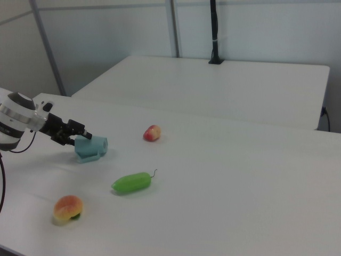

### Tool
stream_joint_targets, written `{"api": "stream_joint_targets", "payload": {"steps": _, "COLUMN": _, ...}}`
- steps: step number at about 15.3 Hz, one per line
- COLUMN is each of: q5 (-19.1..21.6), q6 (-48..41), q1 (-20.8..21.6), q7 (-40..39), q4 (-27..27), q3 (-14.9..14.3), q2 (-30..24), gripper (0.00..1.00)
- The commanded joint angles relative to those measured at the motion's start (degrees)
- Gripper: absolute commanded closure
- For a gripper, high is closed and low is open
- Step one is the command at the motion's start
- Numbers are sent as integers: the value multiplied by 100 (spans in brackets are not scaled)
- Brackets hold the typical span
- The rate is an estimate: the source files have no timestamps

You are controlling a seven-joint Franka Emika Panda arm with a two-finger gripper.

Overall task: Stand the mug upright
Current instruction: 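Close the gripper on the teal cup's rim, then lift the cup and rotate it so its base points down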

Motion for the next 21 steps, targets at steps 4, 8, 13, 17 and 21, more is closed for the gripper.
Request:
{"api": "stream_joint_targets", "payload": {"steps": 4, "q5": -217, "q6": 107, "q1": -49, "q7": 144, "q4": -34, "q3": -67, "q2": -30, "gripper": 61}}
{"api": "stream_joint_targets", "payload": {"steps": 8, "q5": -201, "q6": 125, "q1": -84, "q7": 161, "q4": -17, "q3": -67, "q2": -57, "gripper": 100}}
{"api": "stream_joint_targets", "payload": {"steps": 13, "q5": -52, "q6": 133, "q1": -225, "q7": 170, "q4": -8, "q3": -58, "q2": -267, "gripper": 100}}
{"api": "stream_joint_targets", "payload": {"steps": 17, "q5": 1035, "q6": 133, "q1": -479, "q7": -171, "q4": 36, "q3": -58, "q2": -689, "gripper": 100}}
{"api": "stream_joint_targets", "payload": {"steps": 21, "q5": 2888, "q6": 2, "q1": -769, "q7": -1224, "q4": 633, "q3": -84, "q2": -769, "gripper": 100}}
